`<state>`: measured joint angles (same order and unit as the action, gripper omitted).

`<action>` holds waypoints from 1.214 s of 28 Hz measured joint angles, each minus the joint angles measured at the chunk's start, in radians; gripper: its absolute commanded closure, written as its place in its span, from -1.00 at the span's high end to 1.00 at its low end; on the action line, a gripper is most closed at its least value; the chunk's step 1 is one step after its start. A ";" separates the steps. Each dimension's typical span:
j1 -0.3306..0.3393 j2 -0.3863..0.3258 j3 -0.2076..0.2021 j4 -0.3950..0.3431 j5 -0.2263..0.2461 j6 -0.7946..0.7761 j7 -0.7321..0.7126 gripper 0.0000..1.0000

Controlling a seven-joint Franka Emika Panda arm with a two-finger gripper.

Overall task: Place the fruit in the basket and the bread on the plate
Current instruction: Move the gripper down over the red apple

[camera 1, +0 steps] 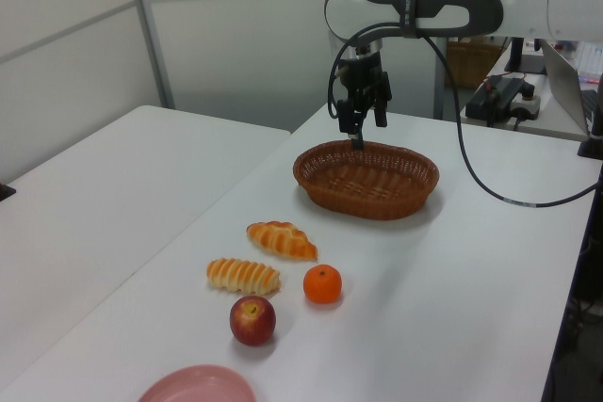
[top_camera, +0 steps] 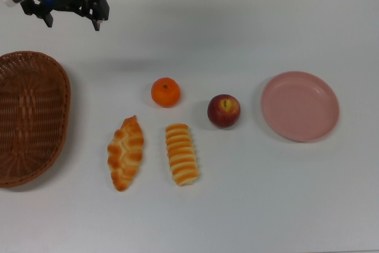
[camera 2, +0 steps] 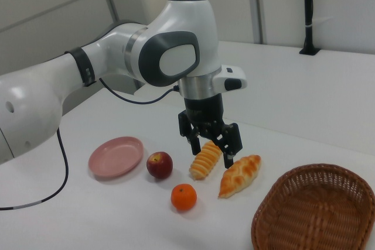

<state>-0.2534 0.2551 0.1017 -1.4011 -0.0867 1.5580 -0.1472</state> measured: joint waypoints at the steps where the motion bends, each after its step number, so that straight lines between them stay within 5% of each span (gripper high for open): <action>1: 0.000 0.000 0.000 0.000 0.000 0.000 0.000 1.00; 15: 0.017 -0.001 0.003 0.000 0.024 0.018 -0.049 1.00; 21: 0.139 0.046 0.007 -0.005 0.082 0.108 -0.055 1.00; 34: 0.379 0.194 0.009 -0.029 0.072 0.323 -0.001 1.00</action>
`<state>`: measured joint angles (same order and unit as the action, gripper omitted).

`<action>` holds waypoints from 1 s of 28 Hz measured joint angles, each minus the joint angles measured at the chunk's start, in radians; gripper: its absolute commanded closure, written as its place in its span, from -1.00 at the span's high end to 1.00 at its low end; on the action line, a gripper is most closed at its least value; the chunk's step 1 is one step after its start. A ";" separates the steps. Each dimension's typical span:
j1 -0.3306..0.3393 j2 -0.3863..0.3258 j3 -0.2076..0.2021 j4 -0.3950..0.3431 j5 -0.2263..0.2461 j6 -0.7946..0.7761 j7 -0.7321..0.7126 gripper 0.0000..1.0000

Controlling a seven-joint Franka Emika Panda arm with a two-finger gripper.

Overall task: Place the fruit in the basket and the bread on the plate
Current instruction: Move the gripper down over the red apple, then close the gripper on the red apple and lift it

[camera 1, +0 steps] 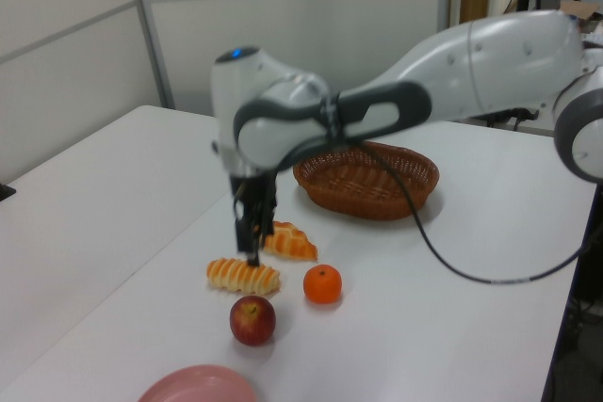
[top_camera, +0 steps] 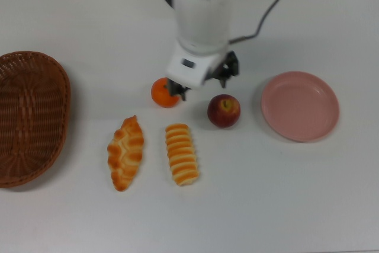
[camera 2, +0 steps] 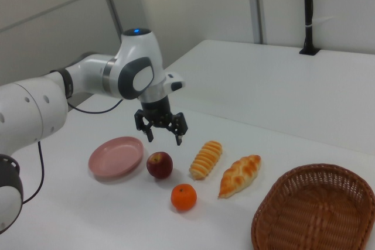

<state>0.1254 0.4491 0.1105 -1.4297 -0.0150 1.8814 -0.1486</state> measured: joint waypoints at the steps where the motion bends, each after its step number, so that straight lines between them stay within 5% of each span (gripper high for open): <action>1: 0.018 0.012 0.000 -0.004 -0.011 0.013 0.016 1.00; 12: 0.097 0.049 0.000 -0.020 -0.070 0.022 0.059 1.00; 20: 0.113 0.096 0.000 -0.028 -0.165 0.022 0.099 1.00; 28: 0.122 0.122 0.000 -0.028 -0.189 0.023 0.109 1.00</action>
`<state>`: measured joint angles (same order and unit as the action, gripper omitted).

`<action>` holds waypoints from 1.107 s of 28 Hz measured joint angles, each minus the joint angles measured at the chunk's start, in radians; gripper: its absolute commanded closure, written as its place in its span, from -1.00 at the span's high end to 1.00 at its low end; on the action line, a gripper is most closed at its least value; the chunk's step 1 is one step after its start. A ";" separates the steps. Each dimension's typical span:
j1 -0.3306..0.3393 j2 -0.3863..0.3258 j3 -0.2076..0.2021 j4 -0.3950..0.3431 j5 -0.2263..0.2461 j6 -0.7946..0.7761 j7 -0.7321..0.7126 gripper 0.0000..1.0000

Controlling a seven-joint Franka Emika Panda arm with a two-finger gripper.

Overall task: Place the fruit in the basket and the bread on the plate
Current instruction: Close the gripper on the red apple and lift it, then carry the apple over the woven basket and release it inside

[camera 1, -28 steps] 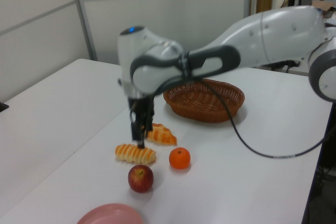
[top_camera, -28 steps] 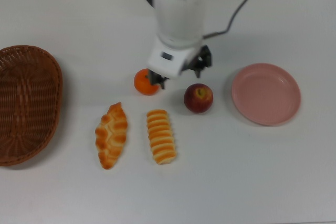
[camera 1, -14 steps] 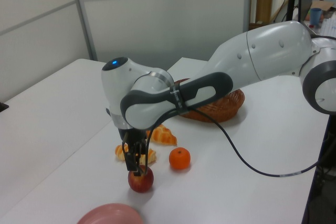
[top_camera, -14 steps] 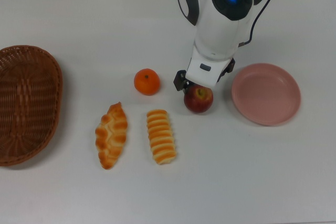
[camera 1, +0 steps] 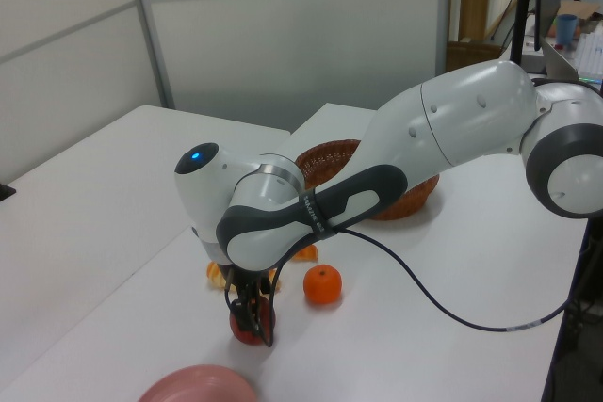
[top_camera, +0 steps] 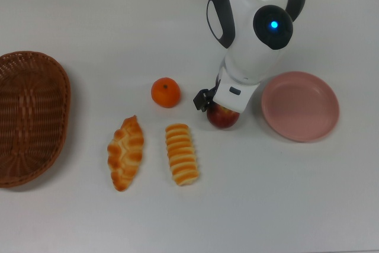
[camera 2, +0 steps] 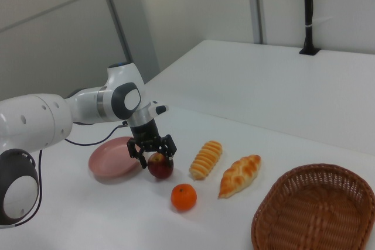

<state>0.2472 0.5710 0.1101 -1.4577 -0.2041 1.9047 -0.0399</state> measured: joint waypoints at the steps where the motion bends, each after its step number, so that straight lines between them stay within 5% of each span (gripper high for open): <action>1: 0.001 0.000 0.000 0.000 -0.001 0.000 0.000 0.99; 4: 0.003 0.001 0.000 0.000 -0.010 0.000 0.001 0.07; 7: 0.004 0.002 0.000 0.000 -0.023 0.000 0.001 -0.58; 8: 0.004 0.002 0.000 0.000 -0.025 0.000 0.001 -0.96; 31: -0.004 -0.014 -0.011 0.025 -0.027 0.000 0.004 -1.00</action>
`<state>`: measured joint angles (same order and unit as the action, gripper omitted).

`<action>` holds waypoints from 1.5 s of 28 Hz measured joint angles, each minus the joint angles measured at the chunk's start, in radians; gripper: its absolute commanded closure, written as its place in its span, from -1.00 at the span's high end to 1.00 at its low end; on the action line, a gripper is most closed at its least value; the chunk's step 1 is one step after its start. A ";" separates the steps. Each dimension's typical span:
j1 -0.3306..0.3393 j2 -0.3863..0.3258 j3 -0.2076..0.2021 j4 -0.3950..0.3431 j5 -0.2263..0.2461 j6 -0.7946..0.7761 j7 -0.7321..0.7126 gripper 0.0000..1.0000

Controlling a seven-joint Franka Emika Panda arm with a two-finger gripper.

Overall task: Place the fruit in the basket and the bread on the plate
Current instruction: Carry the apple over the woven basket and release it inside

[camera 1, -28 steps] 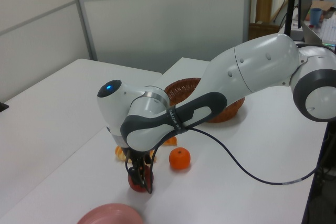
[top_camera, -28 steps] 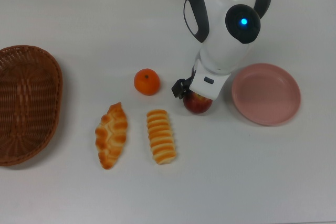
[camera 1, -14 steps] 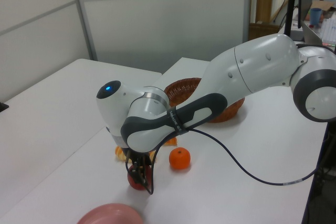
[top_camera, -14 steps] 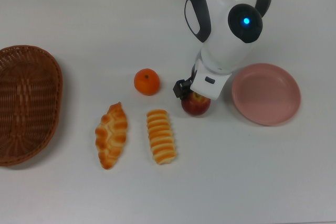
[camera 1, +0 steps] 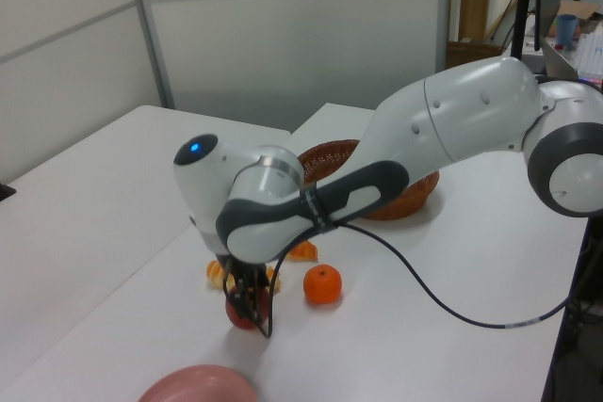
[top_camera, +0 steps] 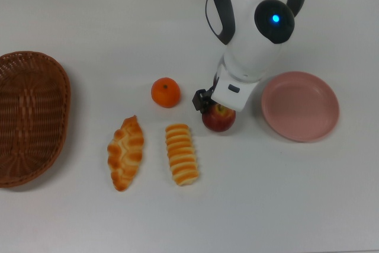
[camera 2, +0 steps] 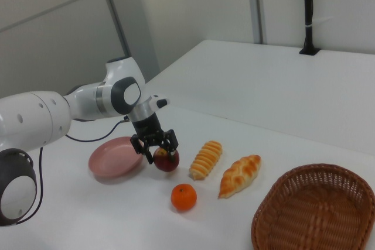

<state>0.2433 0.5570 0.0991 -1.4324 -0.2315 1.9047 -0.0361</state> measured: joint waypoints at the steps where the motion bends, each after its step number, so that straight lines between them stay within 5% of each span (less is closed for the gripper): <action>1: -0.005 -0.004 -0.001 0.006 0.001 0.000 0.001 -1.00; 8: -0.082 -0.044 -0.010 0.038 0.035 0.000 0.007 -1.00; 20: -0.381 -0.099 -0.052 0.083 0.066 0.002 0.005 -1.00; 30: -0.478 -0.081 -0.200 0.075 0.066 0.057 -0.025 -1.00; 39: -0.533 0.004 -0.212 0.043 -0.009 0.066 -0.034 -1.00; 42: -0.532 0.037 -0.212 0.040 -0.019 0.075 -0.034 -0.81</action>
<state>-0.2890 0.5935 -0.1131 -1.3928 -0.2505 1.9801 -0.0703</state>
